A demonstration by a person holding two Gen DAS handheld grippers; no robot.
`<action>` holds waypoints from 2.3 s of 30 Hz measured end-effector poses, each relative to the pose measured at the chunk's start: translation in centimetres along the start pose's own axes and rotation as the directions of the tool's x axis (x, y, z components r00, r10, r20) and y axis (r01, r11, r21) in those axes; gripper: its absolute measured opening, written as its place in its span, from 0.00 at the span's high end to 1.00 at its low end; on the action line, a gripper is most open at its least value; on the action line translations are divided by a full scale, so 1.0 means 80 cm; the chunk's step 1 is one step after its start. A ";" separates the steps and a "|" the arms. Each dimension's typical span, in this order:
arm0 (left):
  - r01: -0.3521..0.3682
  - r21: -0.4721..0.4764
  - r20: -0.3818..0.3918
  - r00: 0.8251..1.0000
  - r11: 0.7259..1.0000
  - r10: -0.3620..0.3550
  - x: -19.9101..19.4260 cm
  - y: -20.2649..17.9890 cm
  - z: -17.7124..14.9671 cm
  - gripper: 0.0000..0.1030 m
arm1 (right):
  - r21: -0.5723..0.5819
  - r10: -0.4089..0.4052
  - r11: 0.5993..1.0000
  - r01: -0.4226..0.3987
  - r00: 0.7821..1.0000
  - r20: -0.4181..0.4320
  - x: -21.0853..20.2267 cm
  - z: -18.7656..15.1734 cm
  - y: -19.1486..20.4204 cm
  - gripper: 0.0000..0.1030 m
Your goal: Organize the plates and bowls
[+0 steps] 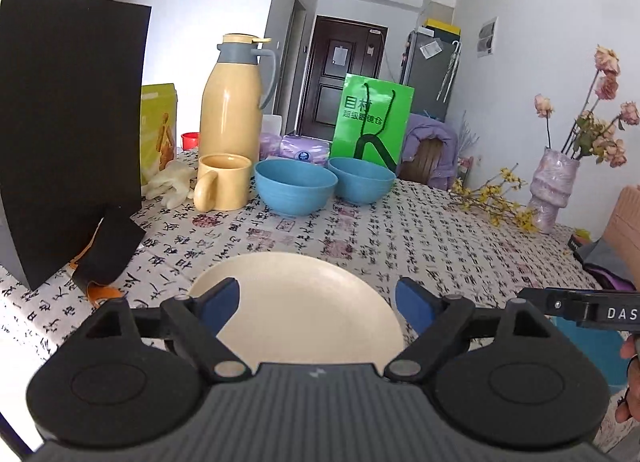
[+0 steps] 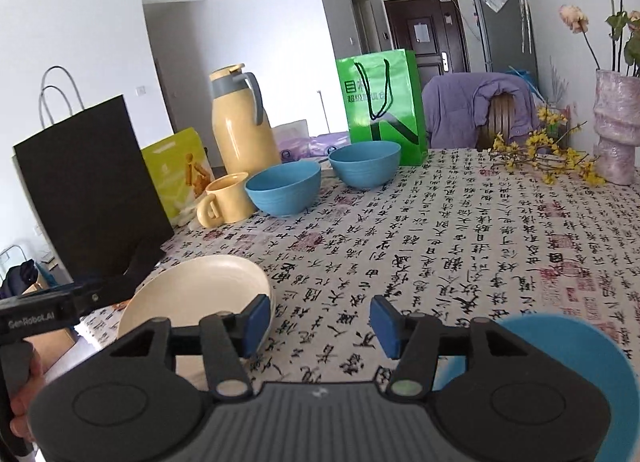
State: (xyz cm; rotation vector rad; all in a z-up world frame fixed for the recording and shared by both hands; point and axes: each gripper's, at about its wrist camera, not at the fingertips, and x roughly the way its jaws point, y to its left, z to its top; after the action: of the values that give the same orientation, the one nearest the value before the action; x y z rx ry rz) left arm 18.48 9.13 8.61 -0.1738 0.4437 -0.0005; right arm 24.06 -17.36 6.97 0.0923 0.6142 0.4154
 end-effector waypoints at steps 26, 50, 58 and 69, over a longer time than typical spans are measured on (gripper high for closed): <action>-0.031 -0.317 -0.241 0.969 0.948 -0.049 0.288 0.121 0.165 0.04 | 0.076 0.120 0.991 -0.109 0.981 -0.155 0.252 0.214 0.006 0.36; -0.148 -0.486 -0.312 0.950 0.862 -0.013 0.424 0.145 0.155 0.80 | 0.253 0.107 0.967 -0.027 0.946 -0.307 0.497 0.223 -0.015 0.84; -0.137 -0.480 -0.312 0.950 0.866 -0.023 0.392 0.139 0.155 0.82 | 0.233 0.101 0.972 -0.028 0.947 -0.306 0.465 0.224 -0.007 0.86; -0.117 -0.402 -0.275 0.962 0.908 0.002 0.252 0.111 0.154 0.83 | 0.187 0.118 0.980 -0.072 0.961 -0.249 0.329 0.200 0.041 0.86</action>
State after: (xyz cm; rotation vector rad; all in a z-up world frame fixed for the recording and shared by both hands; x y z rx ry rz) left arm 41.63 19.19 9.43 -0.5869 0.7194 0.1344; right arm 51.54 -3.14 6.48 0.2407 0.9079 0.4702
